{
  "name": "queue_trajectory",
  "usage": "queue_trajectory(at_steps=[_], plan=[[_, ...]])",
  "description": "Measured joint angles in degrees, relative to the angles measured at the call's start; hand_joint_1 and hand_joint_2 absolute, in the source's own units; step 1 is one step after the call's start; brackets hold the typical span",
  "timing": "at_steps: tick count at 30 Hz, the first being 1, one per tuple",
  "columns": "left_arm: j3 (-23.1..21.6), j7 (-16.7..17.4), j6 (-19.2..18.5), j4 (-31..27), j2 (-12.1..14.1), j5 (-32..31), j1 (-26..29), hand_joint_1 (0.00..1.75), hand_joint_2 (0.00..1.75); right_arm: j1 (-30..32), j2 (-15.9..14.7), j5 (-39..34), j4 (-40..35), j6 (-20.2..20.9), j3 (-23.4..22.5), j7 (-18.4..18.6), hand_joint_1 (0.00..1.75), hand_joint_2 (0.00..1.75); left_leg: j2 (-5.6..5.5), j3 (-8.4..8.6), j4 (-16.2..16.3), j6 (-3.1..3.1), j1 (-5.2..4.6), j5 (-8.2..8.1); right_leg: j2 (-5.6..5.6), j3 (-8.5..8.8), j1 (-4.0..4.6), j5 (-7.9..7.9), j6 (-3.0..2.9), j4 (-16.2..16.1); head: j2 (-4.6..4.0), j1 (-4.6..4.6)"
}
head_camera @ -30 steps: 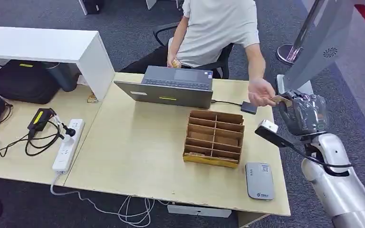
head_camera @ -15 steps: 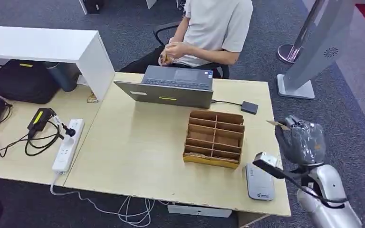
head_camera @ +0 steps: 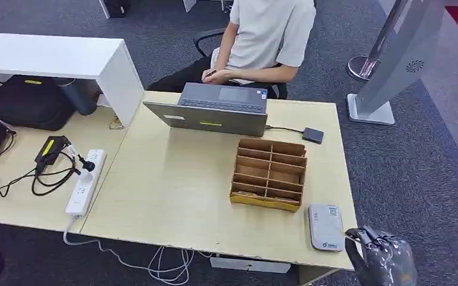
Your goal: Pass the card to the sensor for recognition and then transmit it.
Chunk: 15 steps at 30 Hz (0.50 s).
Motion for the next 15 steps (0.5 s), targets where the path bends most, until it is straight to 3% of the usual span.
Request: queue_trajectory(at_steps=[6,15], plan=[[0.0,0.5,0.2,0.0,-0.1,-0.1,-0.1,0.00,1.75,2.2,0.0,1.6,0.6,0.0,0.0,2.5,1.75,1.75,0.02,0.04,0.0,0.00,0.00,0.01,0.02,0.02,0.00,0.02,-0.02,0.0,0.02,0.00],[0.0,1.2,0.3,0.0,-0.1,-0.5,-0.1,0.00,1.75,1.5,0.7,4.9,4.5,0.0,-1.6,1.8,1.75,1.75,0.02,0.03,0.0,0.00,0.00,0.01,0.03,0.02,0.00,0.02,-0.03,0.0,0.02,-0.02]])
